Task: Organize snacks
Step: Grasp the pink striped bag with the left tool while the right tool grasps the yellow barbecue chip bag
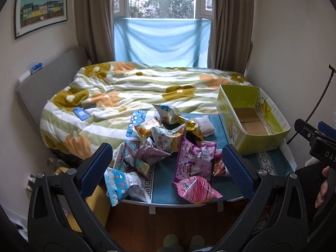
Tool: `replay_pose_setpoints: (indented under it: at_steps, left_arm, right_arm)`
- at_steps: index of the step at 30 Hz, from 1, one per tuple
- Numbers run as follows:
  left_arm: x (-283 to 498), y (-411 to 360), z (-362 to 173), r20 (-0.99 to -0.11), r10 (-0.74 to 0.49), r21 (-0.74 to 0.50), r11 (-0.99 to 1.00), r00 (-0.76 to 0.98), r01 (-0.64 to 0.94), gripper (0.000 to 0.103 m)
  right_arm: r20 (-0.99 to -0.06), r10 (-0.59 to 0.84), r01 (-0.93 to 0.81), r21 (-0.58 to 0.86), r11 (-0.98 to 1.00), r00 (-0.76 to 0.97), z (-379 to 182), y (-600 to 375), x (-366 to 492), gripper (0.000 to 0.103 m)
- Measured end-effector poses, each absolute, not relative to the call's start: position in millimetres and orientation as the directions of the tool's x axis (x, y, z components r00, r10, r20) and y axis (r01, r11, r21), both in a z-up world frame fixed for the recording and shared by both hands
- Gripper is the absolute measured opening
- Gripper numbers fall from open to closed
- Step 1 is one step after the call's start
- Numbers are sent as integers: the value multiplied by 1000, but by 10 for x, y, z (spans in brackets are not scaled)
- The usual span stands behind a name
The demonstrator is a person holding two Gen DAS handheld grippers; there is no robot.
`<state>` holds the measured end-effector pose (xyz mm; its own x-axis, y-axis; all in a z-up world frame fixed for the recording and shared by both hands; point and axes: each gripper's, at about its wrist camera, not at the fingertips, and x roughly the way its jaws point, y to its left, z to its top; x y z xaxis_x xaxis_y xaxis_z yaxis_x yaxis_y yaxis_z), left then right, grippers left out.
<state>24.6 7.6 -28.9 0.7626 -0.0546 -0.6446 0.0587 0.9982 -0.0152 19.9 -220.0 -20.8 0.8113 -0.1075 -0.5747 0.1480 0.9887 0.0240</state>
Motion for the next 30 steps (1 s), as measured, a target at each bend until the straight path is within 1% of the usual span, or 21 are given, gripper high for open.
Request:
replay_pose_setpoints:
  at_steps: [8, 12, 17, 22, 27, 30]
  left_arm:
    - [500, 61, -928, -781, -179, -143, 984, 598, 108, 102]
    - [639, -56, -1289, -829, -208, -197, 977, 519, 77, 102]
    - [772, -288, -1729, -869, -221, -243, 970, 443, 7, 102]
    - [890, -383, -2184, -888, -247, -308, 946, 387, -104, 102]
    - [941, -404, -2416, -906, -208, -285, 944, 369, -166, 102]
    - [986, -427, -2537, -910, -221, -298, 937, 352, -180, 100]
  right_arm:
    - [-671, -70, 167, 81, 983, 738, -556, -2358, 262, 103]
    - [-723, -17, 158, 129, 979, 691, -857, -2466, 360, 103]
    - [-771, 101, 114, 220, 969, 629, -1265, -2663, 613, 103]
    - [-808, 230, 40, 299, 953, 542, -1733, -2774, 935, 103]
    - [-832, 306, 9, 350, 937, 463, -2116, -2742, 1170, 103]
    - [-836, 342, 23, 388, 921, 429, -2311, -2751, 1280, 103]
